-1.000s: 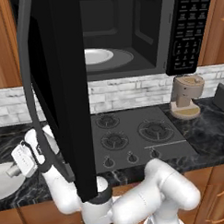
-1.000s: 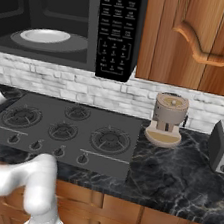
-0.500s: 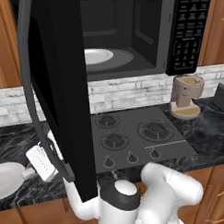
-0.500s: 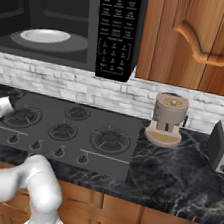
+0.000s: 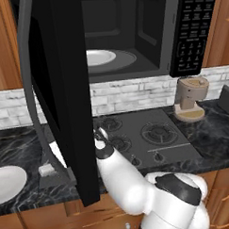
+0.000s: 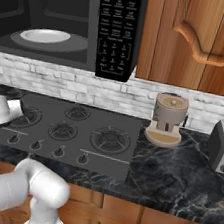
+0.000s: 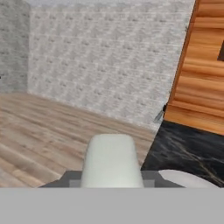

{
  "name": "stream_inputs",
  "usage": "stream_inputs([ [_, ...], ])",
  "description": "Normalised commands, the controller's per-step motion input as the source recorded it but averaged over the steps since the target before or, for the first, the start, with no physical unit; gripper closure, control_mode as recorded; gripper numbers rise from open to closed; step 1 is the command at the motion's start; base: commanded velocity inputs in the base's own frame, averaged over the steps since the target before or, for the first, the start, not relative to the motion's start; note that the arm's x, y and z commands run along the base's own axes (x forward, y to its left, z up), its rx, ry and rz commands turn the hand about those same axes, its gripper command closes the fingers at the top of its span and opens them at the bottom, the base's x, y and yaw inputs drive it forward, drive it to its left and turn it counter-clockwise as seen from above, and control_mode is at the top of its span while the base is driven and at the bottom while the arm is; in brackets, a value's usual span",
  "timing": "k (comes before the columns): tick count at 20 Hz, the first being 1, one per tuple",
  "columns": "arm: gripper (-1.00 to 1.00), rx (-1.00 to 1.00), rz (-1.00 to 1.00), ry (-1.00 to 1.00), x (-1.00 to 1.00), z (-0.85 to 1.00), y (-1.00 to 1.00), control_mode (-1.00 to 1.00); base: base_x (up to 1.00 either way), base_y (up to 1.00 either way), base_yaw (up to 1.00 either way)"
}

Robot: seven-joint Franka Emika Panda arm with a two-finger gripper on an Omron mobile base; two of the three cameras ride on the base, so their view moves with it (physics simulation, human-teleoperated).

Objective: Pick the marshmallow from the counter and place it in the microwave. Then turn on the microwave.

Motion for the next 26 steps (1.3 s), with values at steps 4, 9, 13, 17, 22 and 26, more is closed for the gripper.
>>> stream_inputs([
  [4, 1.00, 0.03, -0.23, -0.02, -0.36, 0.68, -0.68, -1.00, 0.00, 0.00, 0.00],
  [9, 1.00, 0.00, -0.32, -0.01, -0.17, 0.61, -0.74, -1.00, 0.00, 0.00, 0.00],
  [13, 1.00, 0.00, -0.38, 0.00, -0.29, 0.56, -0.63, -1.00, 0.00, 0.00, 0.00],
  [17, 1.00, 0.00, -0.39, 0.00, -0.51, 0.62, -0.47, -1.00, 0.00, 0.00, 0.00],
  [22, 1.00, 0.00, -0.34, 0.02, -0.70, 0.74, -0.37, -1.00, 0.00, 0.00, 0.00],
  [26, 1.00, 0.00, -0.31, 0.10, -0.65, 0.87, -0.45, -1.00, 0.00, 0.00, 0.00],
])
